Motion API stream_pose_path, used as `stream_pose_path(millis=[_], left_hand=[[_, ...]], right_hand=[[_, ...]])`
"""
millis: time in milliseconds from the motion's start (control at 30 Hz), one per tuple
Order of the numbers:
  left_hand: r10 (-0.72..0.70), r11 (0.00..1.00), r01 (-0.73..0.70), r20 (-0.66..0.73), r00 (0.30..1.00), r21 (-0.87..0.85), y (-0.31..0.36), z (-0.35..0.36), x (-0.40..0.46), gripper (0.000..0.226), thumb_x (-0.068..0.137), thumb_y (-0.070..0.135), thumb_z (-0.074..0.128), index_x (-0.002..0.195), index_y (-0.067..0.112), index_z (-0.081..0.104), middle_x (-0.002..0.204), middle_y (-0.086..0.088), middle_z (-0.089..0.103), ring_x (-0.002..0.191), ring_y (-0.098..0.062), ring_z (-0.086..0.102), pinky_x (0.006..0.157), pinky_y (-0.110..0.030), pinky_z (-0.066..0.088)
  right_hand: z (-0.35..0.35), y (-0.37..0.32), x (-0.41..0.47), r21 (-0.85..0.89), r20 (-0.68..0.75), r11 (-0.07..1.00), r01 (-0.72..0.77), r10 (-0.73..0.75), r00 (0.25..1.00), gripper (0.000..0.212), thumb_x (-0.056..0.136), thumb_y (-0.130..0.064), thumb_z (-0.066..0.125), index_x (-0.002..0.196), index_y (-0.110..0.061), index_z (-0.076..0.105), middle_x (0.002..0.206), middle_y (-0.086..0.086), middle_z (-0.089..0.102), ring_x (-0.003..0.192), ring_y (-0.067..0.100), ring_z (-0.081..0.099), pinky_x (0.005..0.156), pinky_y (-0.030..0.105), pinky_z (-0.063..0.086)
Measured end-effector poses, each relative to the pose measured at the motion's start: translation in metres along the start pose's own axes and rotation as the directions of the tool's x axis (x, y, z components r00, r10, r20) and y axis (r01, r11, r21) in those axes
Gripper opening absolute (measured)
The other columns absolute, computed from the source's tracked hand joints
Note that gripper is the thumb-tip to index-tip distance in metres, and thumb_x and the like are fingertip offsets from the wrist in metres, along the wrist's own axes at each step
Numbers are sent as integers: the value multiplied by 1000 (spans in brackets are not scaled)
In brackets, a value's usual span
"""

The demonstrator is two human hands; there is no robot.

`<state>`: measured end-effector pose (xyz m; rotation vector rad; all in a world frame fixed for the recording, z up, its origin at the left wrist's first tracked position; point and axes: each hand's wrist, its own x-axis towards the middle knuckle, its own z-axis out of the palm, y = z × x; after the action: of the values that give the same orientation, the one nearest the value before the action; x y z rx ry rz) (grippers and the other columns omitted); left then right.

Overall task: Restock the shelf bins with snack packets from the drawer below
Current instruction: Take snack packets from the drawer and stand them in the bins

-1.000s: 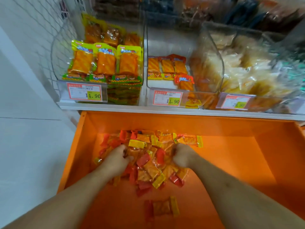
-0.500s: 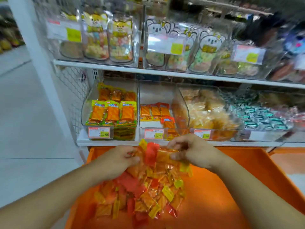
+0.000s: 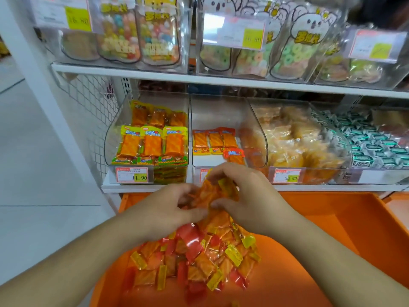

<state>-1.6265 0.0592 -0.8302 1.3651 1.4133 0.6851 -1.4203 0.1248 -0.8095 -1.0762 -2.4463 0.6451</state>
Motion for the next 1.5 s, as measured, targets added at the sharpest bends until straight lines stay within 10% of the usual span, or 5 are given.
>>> stream_pose_path(millis=[233, 567, 867, 1067, 1500], left_hand=[[80, 985, -79, 4, 997, 152, -7, -2, 5, 39, 97, 25, 71, 120, 55, 60, 122, 33, 68, 119, 17, 56, 105, -18, 47], [127, 937, 39, -440, 889, 348, -4, -3, -4, 34, 84, 54, 77, 110, 38, 63, 105, 22, 65, 102, 4, 62, 81, -22, 50], [-190, 735, 19, -179, 965, -678, 16, 7, -20, 32, 94, 32, 69, 111, 6, 77, 105, -28, 75, 93, -34, 75, 80, -44, 62], [-135, 829, -107, -382, 914, -549, 8, -2, -19, 20, 93, 9, 71, 112, 11, 76, 103, -15, 79, 94, -31, 76, 77, -41, 60], [50, 991, -88, -319, 947, -105, 13, 4, -15, 31, 81, 27, 86, 109, 37, 77, 96, 14, 80, 92, -3, 75, 87, -29, 59]], right_hand=[[1, 9, 11, 83, 91, 977, -199, 191, 977, 86, 77, -44, 89, 148, -43, 41, 134, -21, 51, 116, -4, 50, 97, 17, 44], [-11, 1, 1, 297, 33, 925, -237, 238, 971, 23, 76, -30, 92, 91, -28, 75, 84, -10, 73, 79, 8, 70, 72, 40, 61], [14, -27, -17, 15, -163, 974, 228, -223, 961, 49, 72, -2, 77, 115, -21, 66, 119, -9, 55, 112, 11, 58, 87, 29, 53], [15, -34, -23, 129, 18, 974, 185, -189, 982, 43, 85, -35, 82, 122, -33, 62, 139, -20, 43, 141, 8, 42, 110, 17, 37], [15, -11, 2, 690, 39, 693, -209, 253, 967, 28, 93, -14, 77, 117, -25, 67, 93, 5, 77, 86, 25, 72, 77, 34, 56]])
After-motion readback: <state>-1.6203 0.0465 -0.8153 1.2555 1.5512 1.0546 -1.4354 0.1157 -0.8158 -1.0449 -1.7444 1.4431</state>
